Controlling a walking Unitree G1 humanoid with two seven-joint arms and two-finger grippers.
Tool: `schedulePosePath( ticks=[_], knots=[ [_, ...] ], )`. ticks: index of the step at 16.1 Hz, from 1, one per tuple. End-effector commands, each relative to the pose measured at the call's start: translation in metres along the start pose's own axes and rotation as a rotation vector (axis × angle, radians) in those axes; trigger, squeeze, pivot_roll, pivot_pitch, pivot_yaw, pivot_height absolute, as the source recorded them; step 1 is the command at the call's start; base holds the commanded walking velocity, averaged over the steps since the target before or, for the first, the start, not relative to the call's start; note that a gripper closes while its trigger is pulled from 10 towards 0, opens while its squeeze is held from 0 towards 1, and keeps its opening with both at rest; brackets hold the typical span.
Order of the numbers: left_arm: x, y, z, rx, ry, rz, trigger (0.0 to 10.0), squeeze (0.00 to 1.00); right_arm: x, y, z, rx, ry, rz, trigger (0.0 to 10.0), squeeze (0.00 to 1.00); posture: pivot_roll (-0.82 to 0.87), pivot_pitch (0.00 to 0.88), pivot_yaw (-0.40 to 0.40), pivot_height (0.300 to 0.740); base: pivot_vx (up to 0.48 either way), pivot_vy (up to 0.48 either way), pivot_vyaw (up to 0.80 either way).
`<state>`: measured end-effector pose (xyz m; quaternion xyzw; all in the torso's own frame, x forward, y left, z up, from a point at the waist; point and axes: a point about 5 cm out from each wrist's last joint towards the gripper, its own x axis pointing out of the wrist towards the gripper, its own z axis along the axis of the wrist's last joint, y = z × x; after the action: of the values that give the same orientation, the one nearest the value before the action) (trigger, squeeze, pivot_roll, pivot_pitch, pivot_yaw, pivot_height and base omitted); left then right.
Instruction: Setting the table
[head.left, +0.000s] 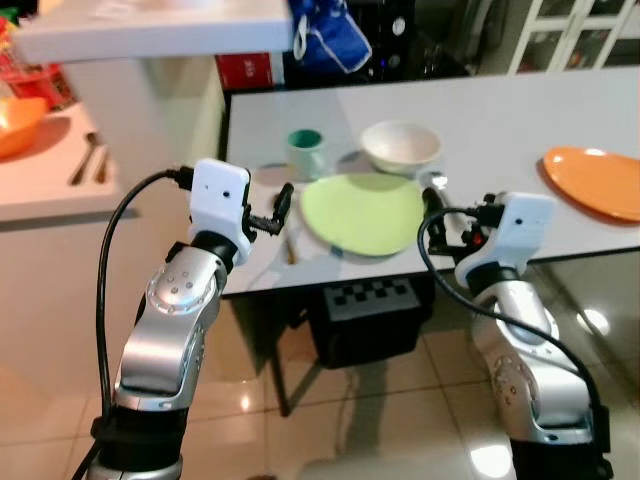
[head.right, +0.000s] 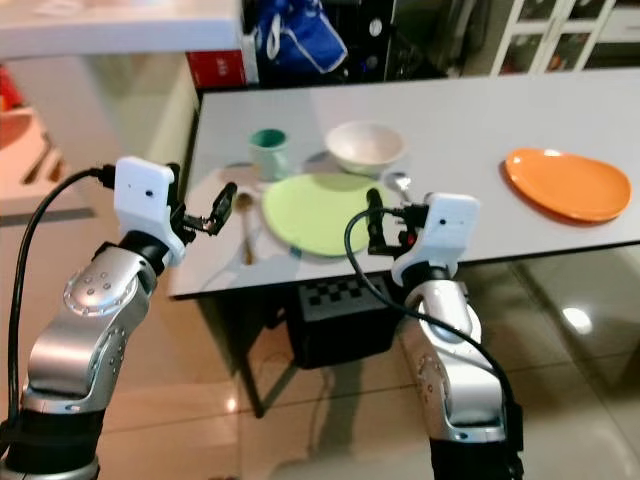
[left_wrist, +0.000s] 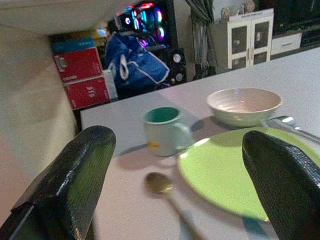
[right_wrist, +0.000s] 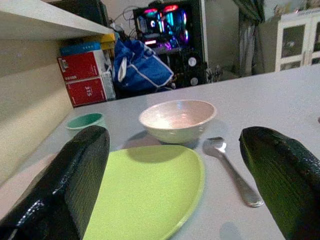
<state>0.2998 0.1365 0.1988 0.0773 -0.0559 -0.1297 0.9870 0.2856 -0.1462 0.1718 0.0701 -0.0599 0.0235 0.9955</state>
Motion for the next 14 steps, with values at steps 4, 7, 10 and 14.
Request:
schedulePosePath(
  ticks=[4,7,10,14],
  knots=[
    [-0.001,0.007,-0.003,0.033,0.010,0.040,10.0,0.00,0.010,0.007,0.000,-0.088,0.021,0.019,10.0,0.00,0.02,0.000,0.011,0.740,0.000,0.392,0.00],
    [0.001,0.007,0.004,0.033,-0.009,0.040,10.0,0.00,0.012,0.010,0.005,-0.107,0.016,0.036,10.0,0.00,0.02,0.000,0.009,0.740,0.000,0.394,0.00],
    [0.003,0.008,-0.002,0.038,0.001,0.052,10.0,0.00,0.018,0.006,-0.001,-0.247,0.037,-0.005,10.0,0.00,0.02,0.000,0.008,0.740,0.000,0.394,0.00],
    [0.006,0.010,-0.002,0.037,-0.003,0.071,10.0,0.00,0.018,0.010,0.002,-0.220,0.018,0.038,10.0,0.00,0.02,0.000,0.005,0.740,0.000,0.392,0.00]
  ],
)
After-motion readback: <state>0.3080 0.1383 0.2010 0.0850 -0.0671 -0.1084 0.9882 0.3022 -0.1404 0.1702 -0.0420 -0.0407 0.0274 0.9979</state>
